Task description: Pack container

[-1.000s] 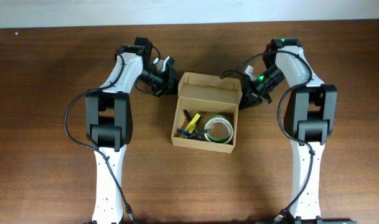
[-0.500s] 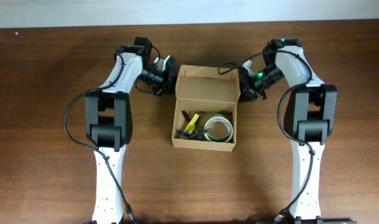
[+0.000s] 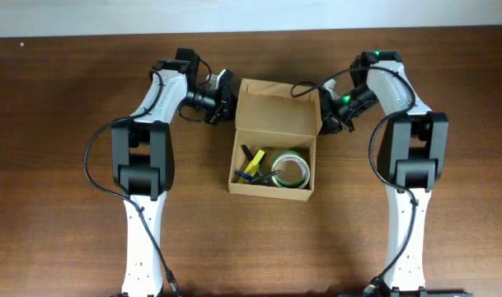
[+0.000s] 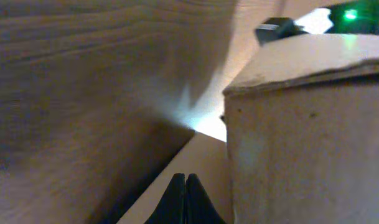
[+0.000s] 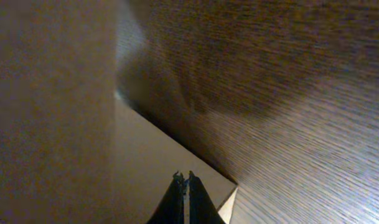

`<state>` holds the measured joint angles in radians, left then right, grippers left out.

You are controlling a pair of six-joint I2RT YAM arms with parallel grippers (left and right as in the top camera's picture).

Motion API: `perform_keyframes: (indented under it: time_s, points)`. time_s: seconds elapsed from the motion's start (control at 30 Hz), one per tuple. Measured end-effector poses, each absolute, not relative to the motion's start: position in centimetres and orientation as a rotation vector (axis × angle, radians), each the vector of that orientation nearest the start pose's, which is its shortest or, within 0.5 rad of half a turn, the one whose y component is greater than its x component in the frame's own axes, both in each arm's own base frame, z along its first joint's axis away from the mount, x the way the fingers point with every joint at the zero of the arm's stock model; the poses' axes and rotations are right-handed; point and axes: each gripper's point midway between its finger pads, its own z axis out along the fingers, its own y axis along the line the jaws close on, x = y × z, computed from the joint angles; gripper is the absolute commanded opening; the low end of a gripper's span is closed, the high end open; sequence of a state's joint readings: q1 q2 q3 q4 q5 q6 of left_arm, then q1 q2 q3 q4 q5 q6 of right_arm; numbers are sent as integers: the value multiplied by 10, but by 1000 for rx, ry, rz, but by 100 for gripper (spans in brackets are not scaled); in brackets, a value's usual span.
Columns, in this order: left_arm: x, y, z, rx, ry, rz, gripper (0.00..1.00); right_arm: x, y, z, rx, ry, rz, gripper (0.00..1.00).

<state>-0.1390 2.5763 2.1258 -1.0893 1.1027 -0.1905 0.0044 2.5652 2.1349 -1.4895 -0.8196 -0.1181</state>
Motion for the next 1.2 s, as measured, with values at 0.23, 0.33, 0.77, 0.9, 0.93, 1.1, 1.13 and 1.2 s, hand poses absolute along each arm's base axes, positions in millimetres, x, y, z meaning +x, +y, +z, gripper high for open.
perform_keyframes:
  time_s: [0.23, 0.33, 0.77, 0.9, 0.93, 1.1, 1.13, 1.2]
  points:
    - [467, -227, 64, -13, 2735, -1825, 2, 420, 119, 33, 61, 3119, 1411, 4]
    - [466, -228, 66, -10, 2725, -1845, 2, 420, 116, 34, 62, 3113, 1416, 4]
    - [466, -229, 66, -2, 2721, -1849, 2, 425, 109, 36, 74, 3093, 1410, 4]
    - [466, -229, 66, 2, 2720, -1847, 2, 435, 108, 45, 44, 3058, 1387, 4]
    - [466, -229, 66, 3, 2720, -1847, 2, 438, 107, 47, 37, 3049, 1382, 4]
    - [466, -229, 66, 3, 2721, -1844, 2, 450, 107, 59, 0, 3005, 1354, 4]
    - [466, -229, 66, 3, 2722, -1843, 2, 451, 106, 63, -3, 3000, 1350, 4]
    - [466, -229, 66, 3, 2723, -1843, 2, 453, 106, 70, -9, 2994, 1346, 4]
